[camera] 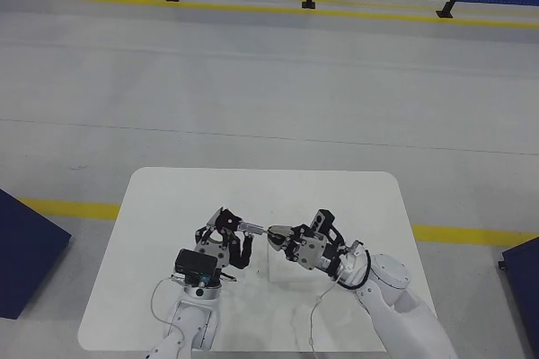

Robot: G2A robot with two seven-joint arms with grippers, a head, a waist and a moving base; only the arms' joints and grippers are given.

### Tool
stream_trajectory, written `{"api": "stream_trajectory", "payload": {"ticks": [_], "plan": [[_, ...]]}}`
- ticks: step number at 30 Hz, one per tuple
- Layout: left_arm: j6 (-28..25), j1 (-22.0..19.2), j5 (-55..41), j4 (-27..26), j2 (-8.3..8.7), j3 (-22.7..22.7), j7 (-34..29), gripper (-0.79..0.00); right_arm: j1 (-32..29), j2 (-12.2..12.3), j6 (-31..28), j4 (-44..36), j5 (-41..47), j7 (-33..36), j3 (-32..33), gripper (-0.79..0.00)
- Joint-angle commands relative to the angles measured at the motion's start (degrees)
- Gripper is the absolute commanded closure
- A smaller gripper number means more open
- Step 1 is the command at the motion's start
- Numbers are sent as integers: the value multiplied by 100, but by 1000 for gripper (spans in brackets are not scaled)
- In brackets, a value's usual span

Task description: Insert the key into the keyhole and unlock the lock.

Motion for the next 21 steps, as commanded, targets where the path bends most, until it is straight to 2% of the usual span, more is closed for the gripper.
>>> {"api": "stream_trajectory", "payload": {"ticks": [1,21], "plan": [[3,-6,50,20,1,2,11,0,9,-4,94,22,127,2,13,0],[53,-55,349,114,7,-26,143,0,88,-47,1262,153,1624,-310,140,0]]}}
